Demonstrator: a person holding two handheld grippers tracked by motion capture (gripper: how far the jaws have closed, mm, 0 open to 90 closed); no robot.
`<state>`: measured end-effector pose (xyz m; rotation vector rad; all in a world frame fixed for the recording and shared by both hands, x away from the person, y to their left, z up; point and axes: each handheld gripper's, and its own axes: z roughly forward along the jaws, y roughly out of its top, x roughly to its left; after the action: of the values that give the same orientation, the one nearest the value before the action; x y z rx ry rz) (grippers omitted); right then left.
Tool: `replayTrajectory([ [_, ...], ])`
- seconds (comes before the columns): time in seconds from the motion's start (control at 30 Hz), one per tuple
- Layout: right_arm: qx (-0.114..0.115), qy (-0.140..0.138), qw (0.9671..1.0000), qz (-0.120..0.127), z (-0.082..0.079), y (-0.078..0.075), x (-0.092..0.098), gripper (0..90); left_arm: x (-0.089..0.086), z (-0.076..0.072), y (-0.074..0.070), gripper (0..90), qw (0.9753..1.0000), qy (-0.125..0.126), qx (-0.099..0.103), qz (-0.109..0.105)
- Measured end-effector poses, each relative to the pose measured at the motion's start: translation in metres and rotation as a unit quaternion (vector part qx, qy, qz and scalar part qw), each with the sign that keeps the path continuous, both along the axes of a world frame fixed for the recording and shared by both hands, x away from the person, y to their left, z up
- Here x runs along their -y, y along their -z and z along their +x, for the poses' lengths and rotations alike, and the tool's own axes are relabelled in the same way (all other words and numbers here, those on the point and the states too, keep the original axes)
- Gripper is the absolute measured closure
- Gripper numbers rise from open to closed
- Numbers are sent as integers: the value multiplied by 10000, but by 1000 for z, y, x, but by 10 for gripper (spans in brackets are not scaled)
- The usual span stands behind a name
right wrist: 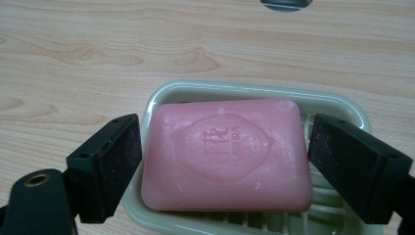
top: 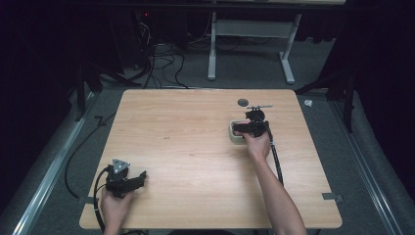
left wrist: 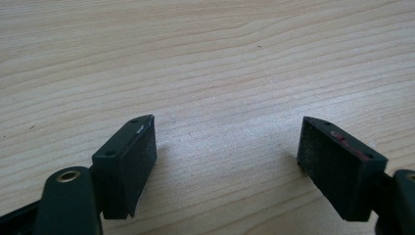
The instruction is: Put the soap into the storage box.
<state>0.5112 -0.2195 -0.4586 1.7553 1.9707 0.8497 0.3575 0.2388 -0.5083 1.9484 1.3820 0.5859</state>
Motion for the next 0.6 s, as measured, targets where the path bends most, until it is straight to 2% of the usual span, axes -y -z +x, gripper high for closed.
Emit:
replayTrajectory([
  [0.23, 34, -25, 10000, -31, -4, -6, 1, 144, 0, 0, 0, 229, 10000, -1, 1, -2],
  [0.3, 72, -47, 9999, -113, -5, -8, 1, 150, 0, 0, 0, 228, 10000, 0, 1, 0],
  [0.5, 78, -60, 9999, -124, -9, -11, 3, 161, 0, 0, 0, 229, 10000, -1, 0, 0],
  [0.6, 169, -83, 9998, -68, -12, -13, 5, 178, 0, 0, 0, 229, 10000, -1, 1, -1],
])
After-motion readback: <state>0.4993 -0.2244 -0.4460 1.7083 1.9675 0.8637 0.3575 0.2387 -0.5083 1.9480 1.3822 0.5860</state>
